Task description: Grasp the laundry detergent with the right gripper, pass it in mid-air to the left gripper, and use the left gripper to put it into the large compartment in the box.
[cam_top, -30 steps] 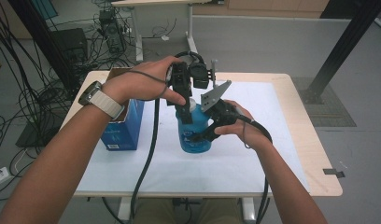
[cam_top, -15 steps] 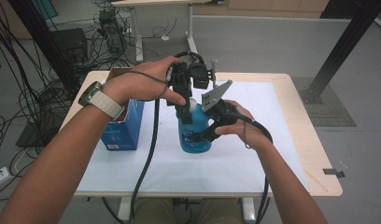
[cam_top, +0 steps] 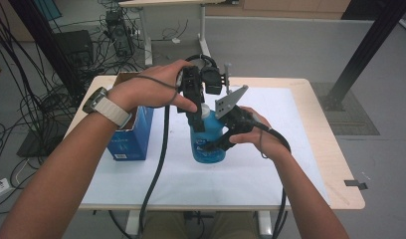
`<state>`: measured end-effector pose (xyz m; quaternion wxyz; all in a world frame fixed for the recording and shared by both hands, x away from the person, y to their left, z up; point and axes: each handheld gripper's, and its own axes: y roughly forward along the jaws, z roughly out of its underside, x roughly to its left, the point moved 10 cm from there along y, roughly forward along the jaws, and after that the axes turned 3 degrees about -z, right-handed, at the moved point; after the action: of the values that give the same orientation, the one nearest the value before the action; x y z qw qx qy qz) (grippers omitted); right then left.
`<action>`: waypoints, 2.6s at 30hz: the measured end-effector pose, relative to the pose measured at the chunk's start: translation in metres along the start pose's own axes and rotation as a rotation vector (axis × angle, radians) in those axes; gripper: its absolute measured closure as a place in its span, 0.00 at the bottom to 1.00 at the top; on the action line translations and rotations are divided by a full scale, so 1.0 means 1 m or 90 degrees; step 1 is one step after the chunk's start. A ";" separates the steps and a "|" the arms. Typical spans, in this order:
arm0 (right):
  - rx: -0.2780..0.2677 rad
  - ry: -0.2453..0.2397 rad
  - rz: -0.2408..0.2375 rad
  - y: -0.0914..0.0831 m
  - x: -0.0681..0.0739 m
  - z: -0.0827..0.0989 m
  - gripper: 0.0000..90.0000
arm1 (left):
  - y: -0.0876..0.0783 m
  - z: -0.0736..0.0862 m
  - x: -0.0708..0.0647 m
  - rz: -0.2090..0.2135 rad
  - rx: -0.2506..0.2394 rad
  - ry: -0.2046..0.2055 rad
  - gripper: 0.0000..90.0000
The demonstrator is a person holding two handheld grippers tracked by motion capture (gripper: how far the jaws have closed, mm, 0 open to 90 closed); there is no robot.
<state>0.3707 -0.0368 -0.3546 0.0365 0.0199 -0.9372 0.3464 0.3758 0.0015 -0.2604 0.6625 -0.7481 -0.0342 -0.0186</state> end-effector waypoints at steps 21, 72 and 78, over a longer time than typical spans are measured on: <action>0.001 -0.002 -0.003 0.001 0.000 0.000 0.49 | 0.000 0.000 0.001 -0.003 -0.007 0.000 0.10; -0.006 -0.004 -0.005 0.001 0.003 -0.006 0.49 | 0.014 -0.005 -0.001 0.001 -0.020 0.008 0.10; -0.009 -0.003 -0.009 0.000 0.004 -0.007 0.49 | 0.018 -0.004 -0.002 0.005 -0.020 0.012 0.11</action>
<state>0.3666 -0.0320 -0.3488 0.0371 0.0270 -0.9396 0.3392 0.3753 -0.0051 -0.2781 0.6512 -0.7581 -0.0249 -0.0235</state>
